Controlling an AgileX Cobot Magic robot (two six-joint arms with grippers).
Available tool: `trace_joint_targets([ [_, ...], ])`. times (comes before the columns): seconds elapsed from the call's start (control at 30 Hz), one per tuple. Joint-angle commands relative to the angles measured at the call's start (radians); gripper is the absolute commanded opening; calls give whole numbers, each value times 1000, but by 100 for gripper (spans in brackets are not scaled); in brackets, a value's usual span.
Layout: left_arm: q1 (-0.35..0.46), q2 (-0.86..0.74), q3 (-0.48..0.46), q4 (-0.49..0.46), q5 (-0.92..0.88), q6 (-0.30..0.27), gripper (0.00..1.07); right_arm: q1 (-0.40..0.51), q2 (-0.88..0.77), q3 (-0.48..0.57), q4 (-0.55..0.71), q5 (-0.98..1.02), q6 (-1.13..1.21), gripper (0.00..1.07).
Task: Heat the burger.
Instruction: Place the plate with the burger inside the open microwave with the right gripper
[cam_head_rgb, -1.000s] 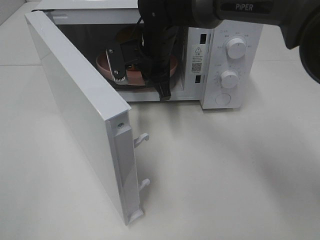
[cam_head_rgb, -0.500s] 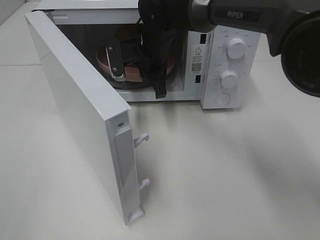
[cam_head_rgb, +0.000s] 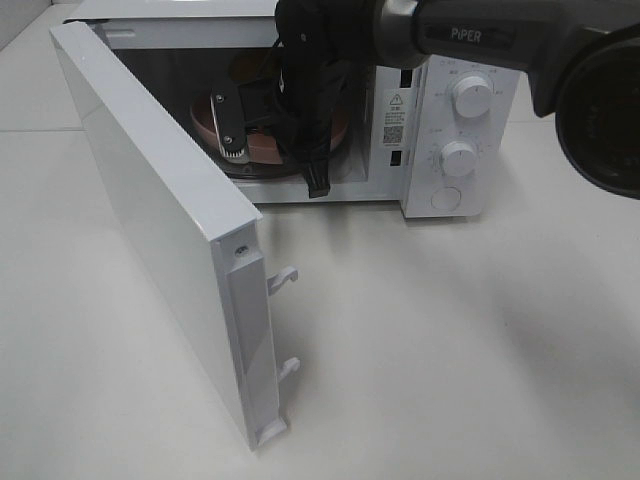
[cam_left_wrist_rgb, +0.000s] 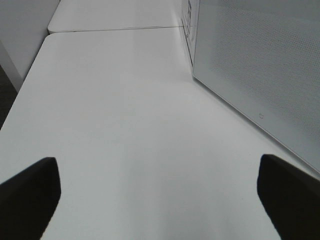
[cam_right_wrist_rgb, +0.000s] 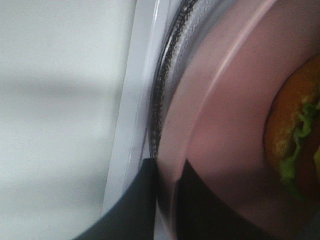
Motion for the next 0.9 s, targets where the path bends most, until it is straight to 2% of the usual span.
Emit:
trace_joint_targets([
  [0.03, -3, -19, 2, -6, -4, -3, 102, -3, -10, -17, -13, -73, 13, 0],
  [0.9, -3, -19, 2, -5, -4, -3, 102, 24, 0, -17, 44, -166, -44, 0],
])
